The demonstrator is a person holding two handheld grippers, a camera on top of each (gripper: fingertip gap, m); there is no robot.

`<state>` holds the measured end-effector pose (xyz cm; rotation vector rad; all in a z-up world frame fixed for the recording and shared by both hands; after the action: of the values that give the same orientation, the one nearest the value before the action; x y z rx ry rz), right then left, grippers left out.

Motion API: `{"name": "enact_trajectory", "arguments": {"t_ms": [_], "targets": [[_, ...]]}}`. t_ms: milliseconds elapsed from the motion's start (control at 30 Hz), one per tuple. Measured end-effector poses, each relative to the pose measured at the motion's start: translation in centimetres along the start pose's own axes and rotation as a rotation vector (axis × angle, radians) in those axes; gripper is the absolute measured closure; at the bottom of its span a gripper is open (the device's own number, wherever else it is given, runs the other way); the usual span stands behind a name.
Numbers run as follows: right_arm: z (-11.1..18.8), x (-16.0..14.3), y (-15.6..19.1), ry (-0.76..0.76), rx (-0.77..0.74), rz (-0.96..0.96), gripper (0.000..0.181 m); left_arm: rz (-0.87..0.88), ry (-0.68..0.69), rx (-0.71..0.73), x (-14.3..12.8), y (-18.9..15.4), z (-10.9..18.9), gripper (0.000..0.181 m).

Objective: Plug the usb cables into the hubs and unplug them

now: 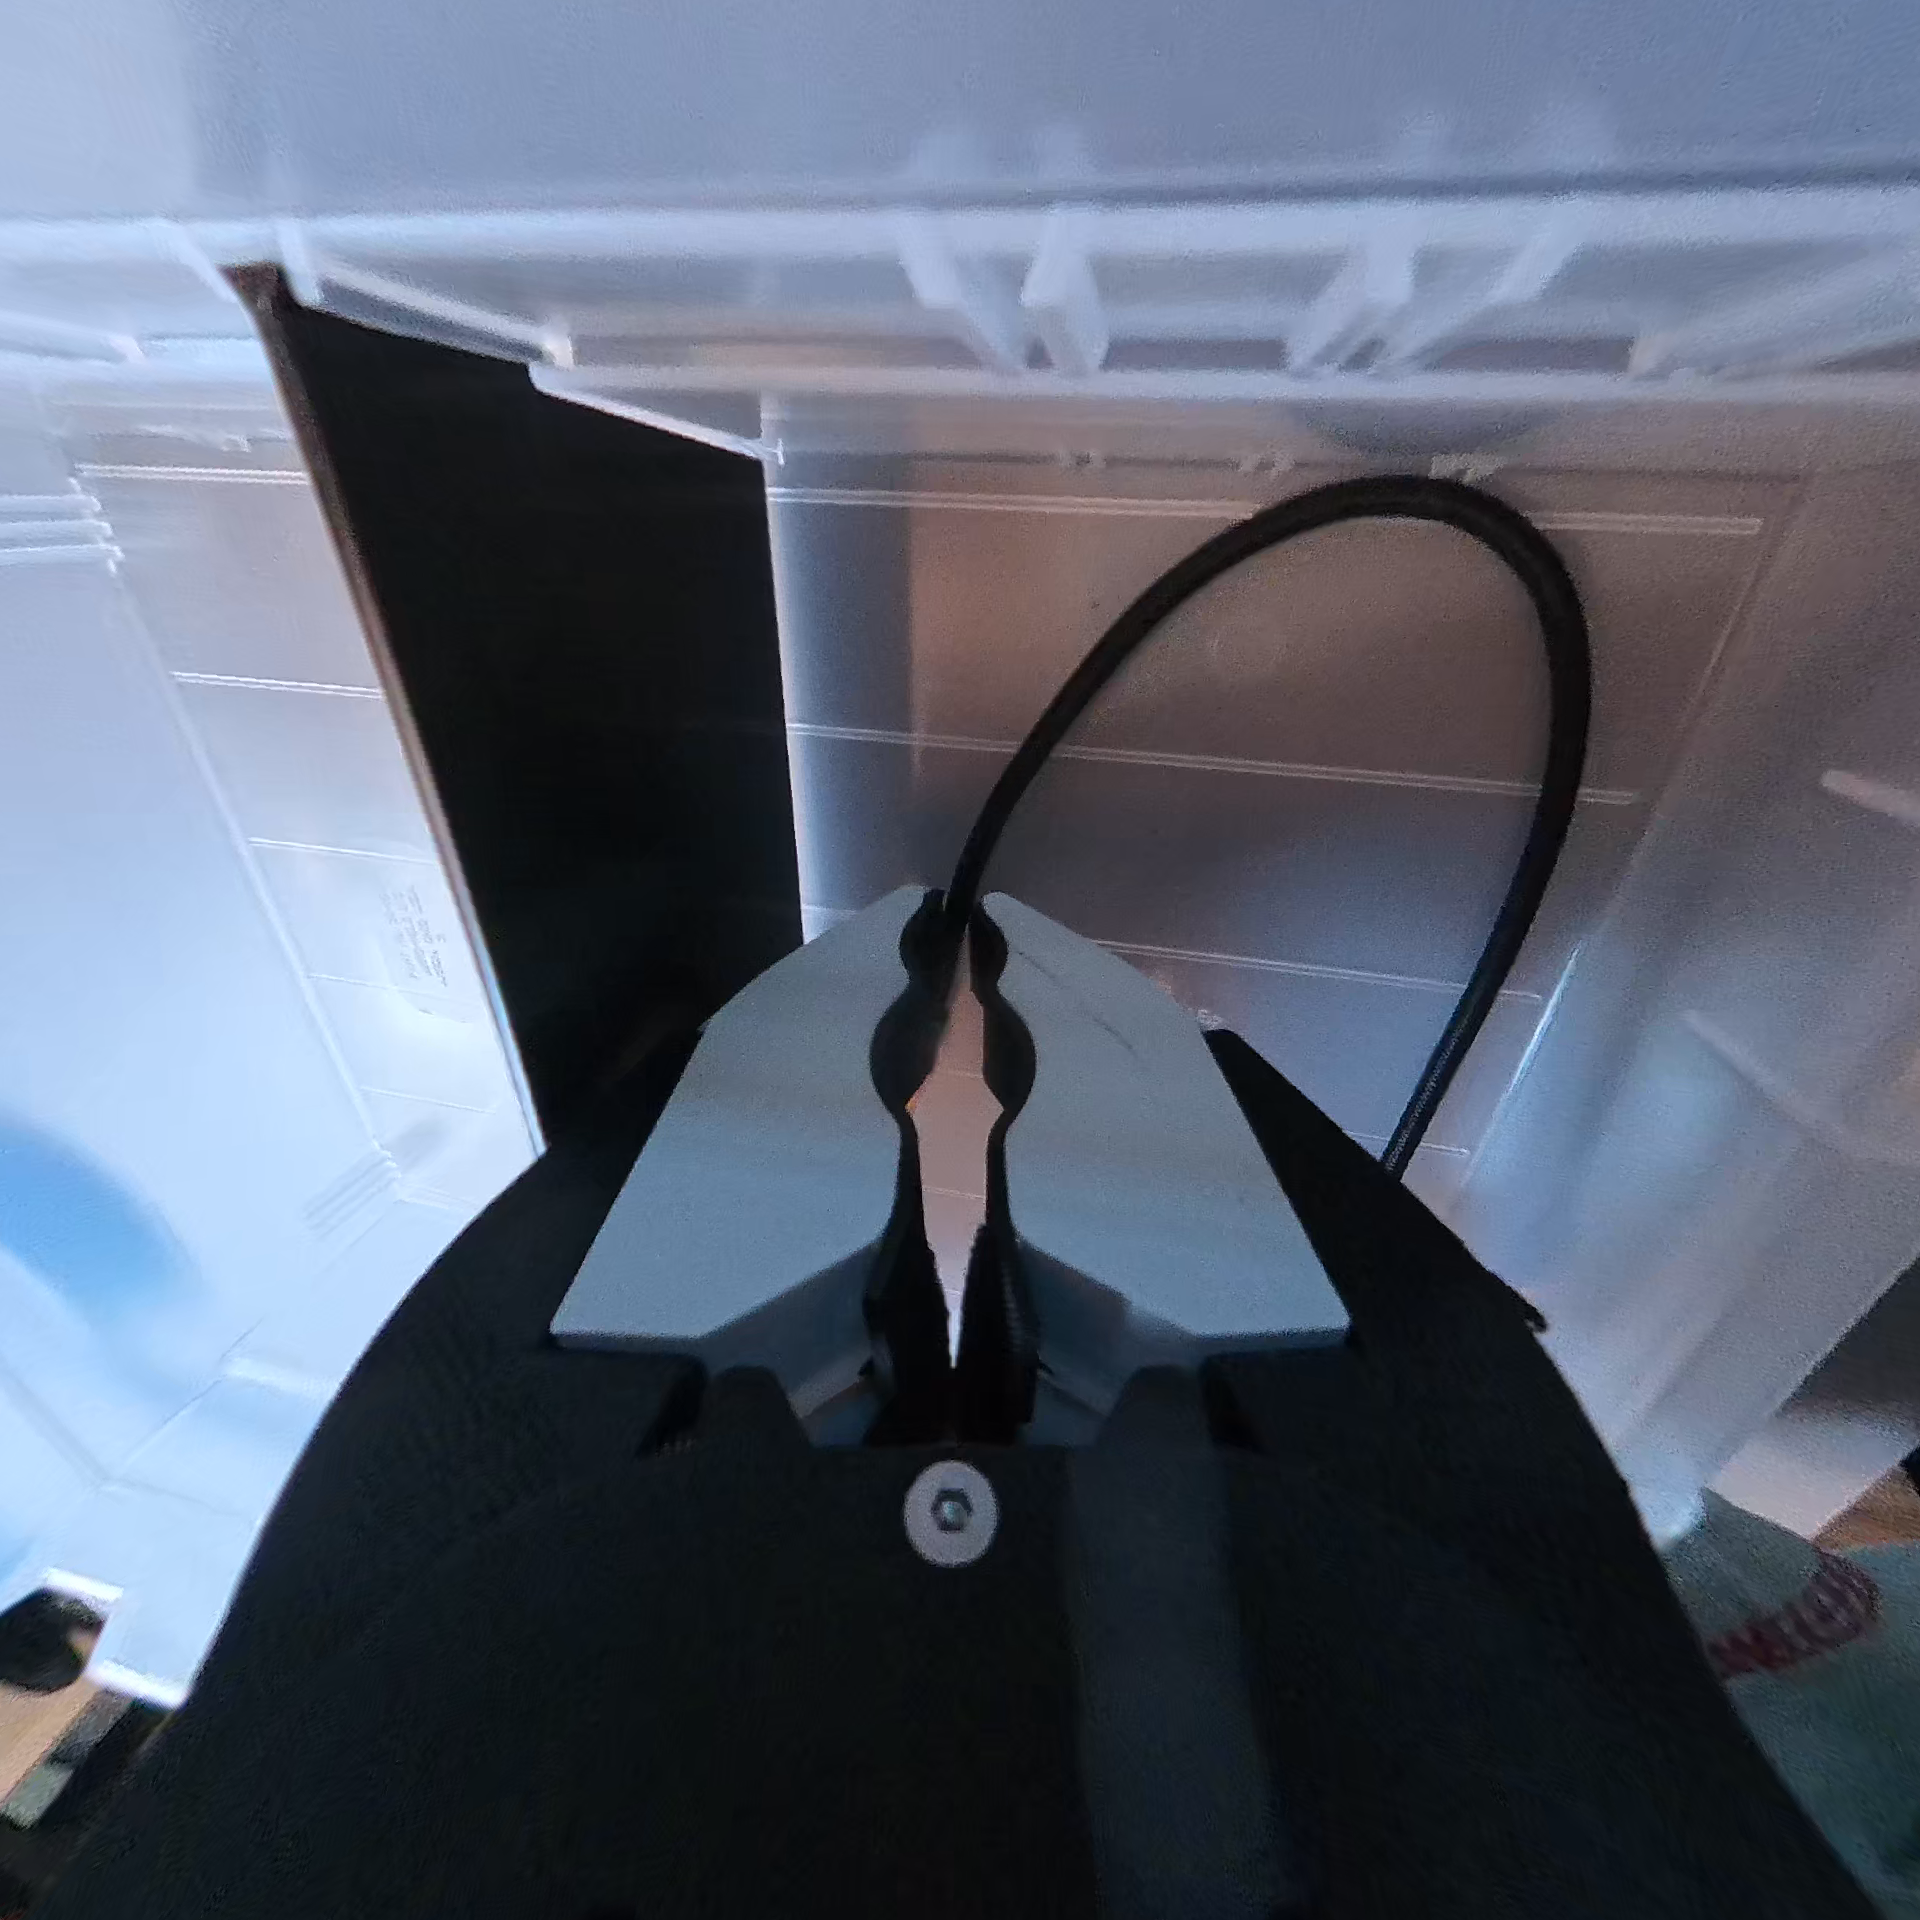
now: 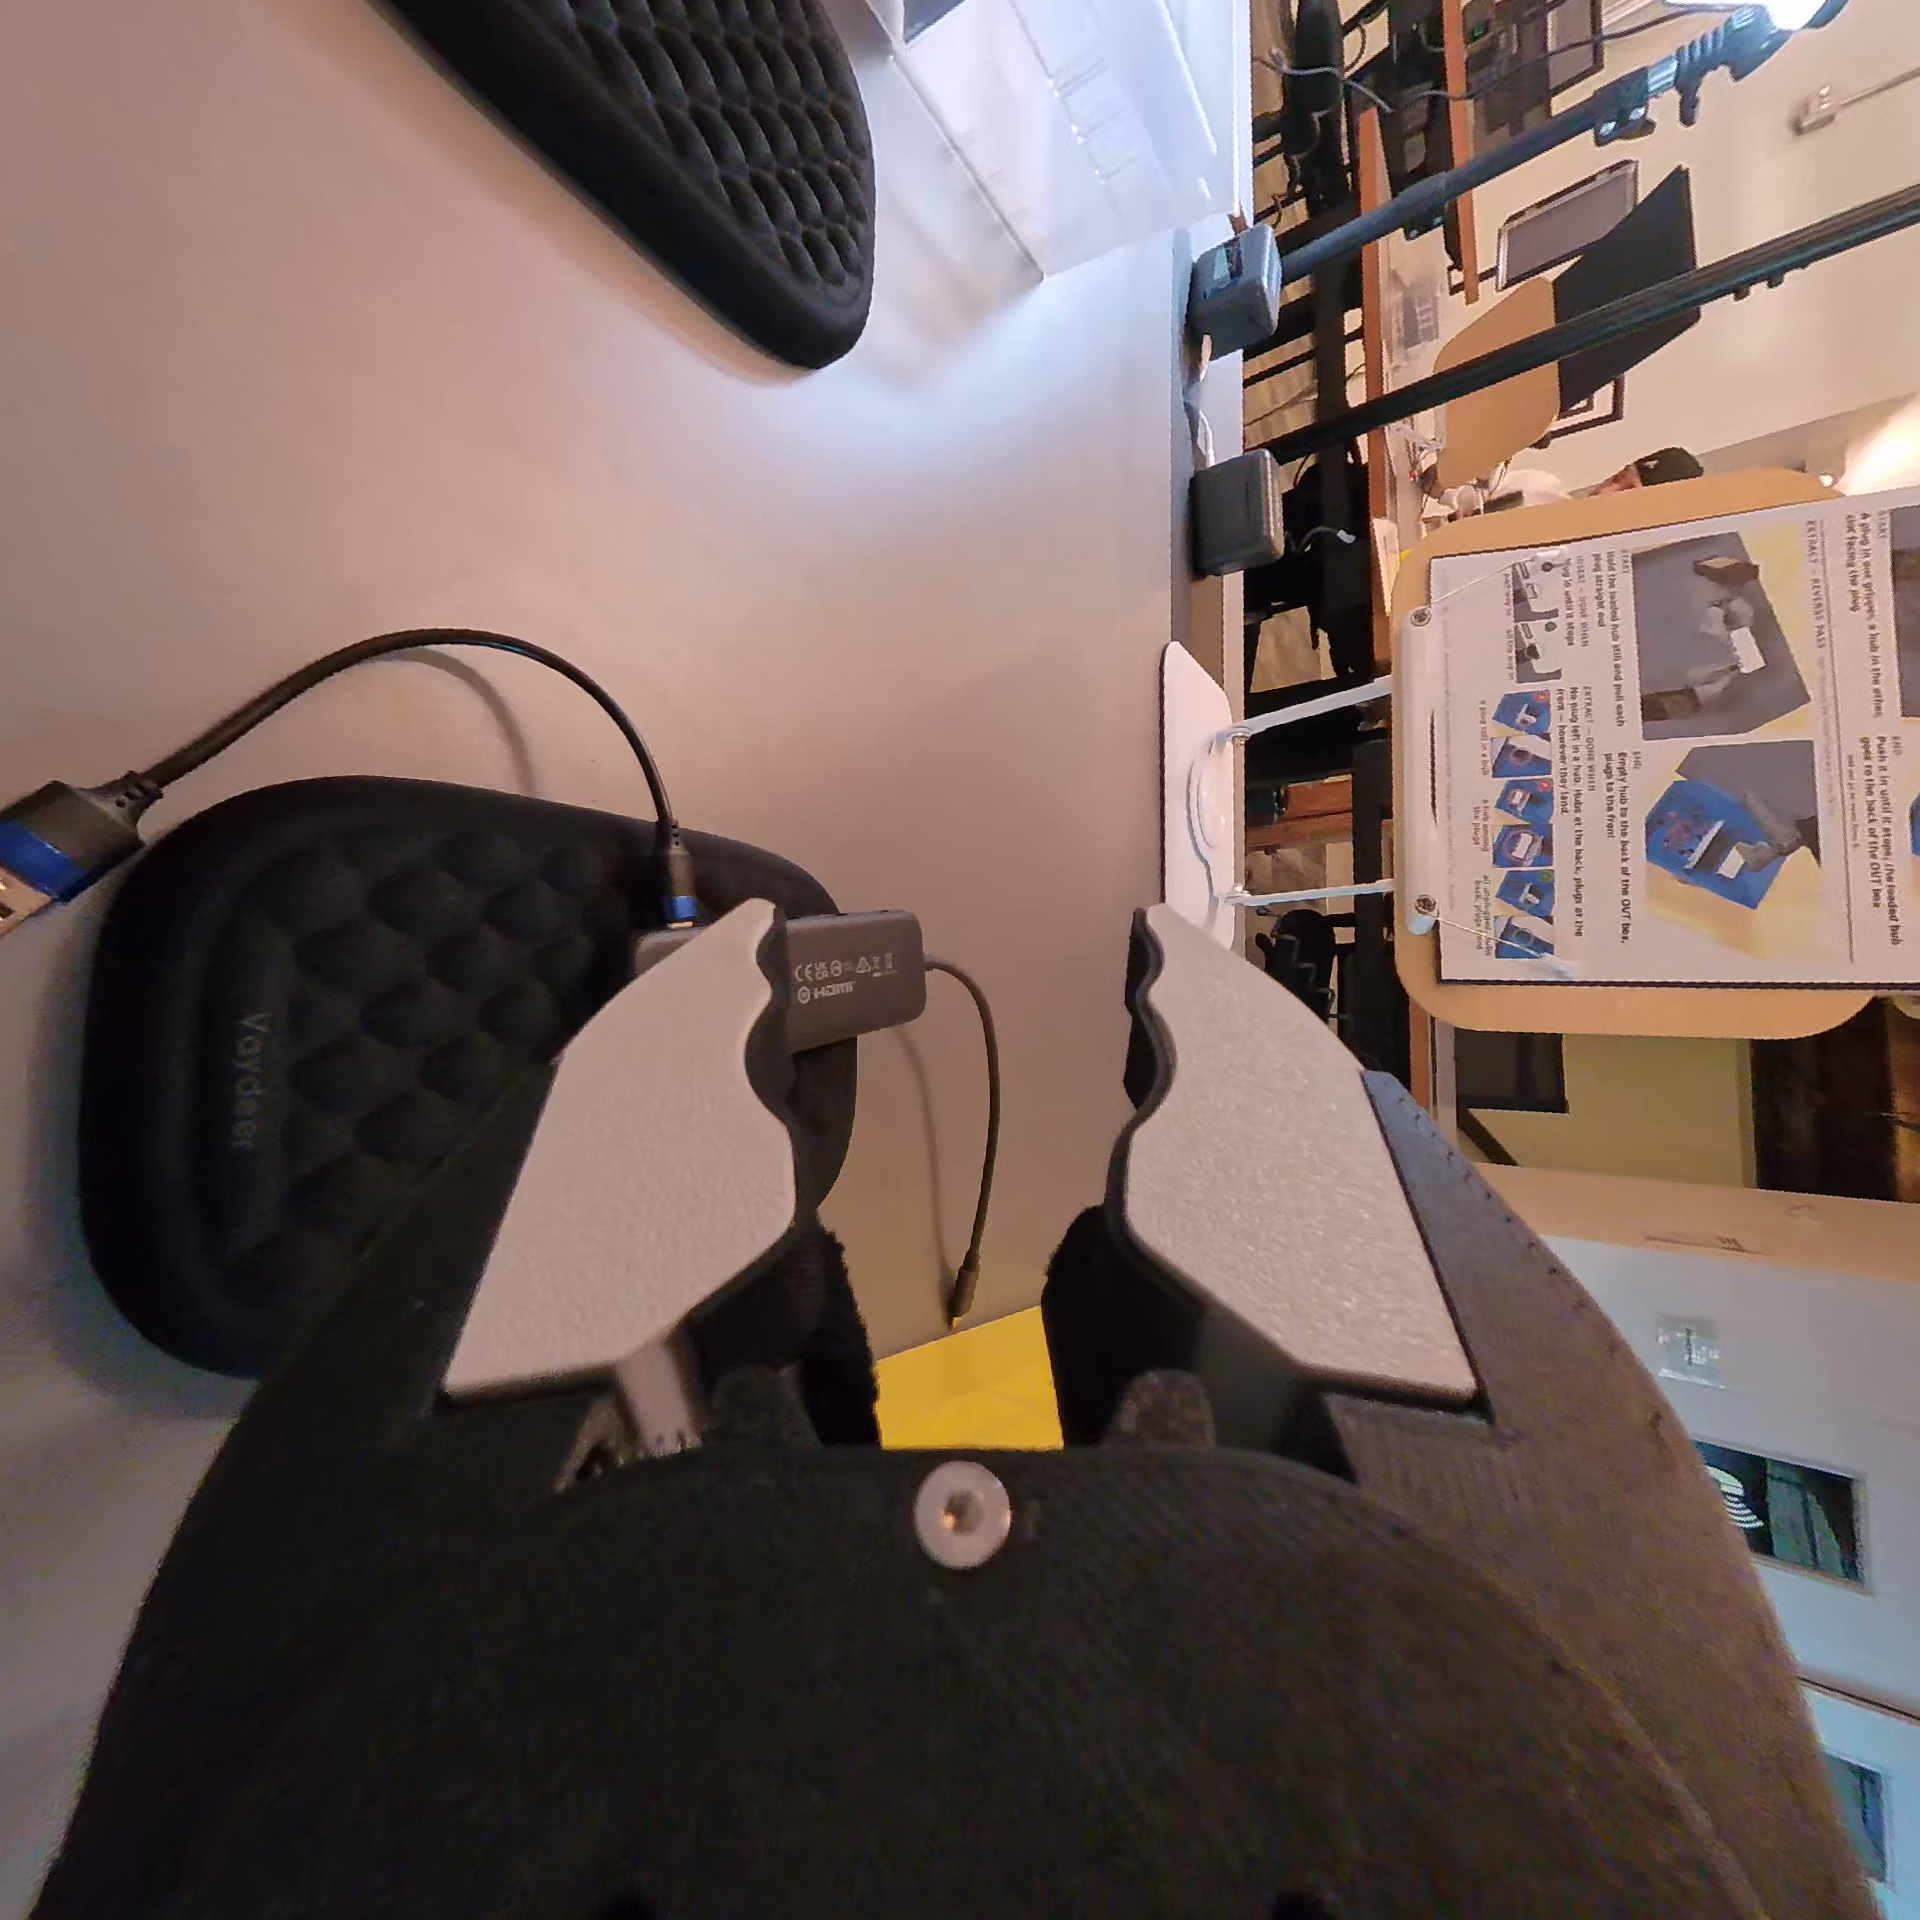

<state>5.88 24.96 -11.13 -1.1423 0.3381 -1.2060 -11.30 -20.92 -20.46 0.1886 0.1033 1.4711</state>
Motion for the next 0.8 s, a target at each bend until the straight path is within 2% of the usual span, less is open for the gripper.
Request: {"name": "enact_trajectory", "arguments": {"t_ms": [100,167,333,467,533,600,733,800], "targets": [[0.0,0.2,-0.1,-0.019,-0.008,-0.006,0.120,0.041,0.036,0.104,-0.8,-0.2,0.9,0.177],[0.0,0.6,-0.1,-0.045,-0.008,-0.017,0.121,0.117,-0.023,0.228,-1.2,-0.2,3.1,0.177],[-0.5,1.6,-0.3,-0.121,-0.020,-0.048,0.122,0.312,-0.207,0.696,-2.4,-0.2,12.1,0.177],[-1.1,3.3,-0.9,-0.226,-0.062,-0.104,0.125,0.380,-0.401,1.145,-1.3,-0.9,19.6,0.177],[-1.4,4.3,-1.2,-0.289,-0.080,-0.129,0.127,0.390,-0.586,1.290,0.3,-1.7,22.5,0.177],[-1.5,5.4,-1.5,-0.350,-0.095,-0.147,0.128,0.340,-0.873,1.323,2.6,-2.7,24.5,0.178],[-1.5,7.1,-2.8,-0.479,-0.141,-0.220,0.133,0.230,-1.535,1.109,6.3,-4.6,26.2,0.177],[-1.4,7.9,-3.6,-0.549,-0.171,-0.281,0.137,0.180,-1.821,0.916,7.8,-5.4,26.0,0.177]]}}
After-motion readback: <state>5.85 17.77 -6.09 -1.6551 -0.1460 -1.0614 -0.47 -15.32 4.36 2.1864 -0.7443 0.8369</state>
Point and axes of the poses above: each gripper's, where its closed fingertips meet, z back along the fingers, x out of its top, y = z × x across the jaws, the point moved 5 cm from there along z, back along the fingers, and after that the axes turned 1 degree about -x, right-handed, at the moved point
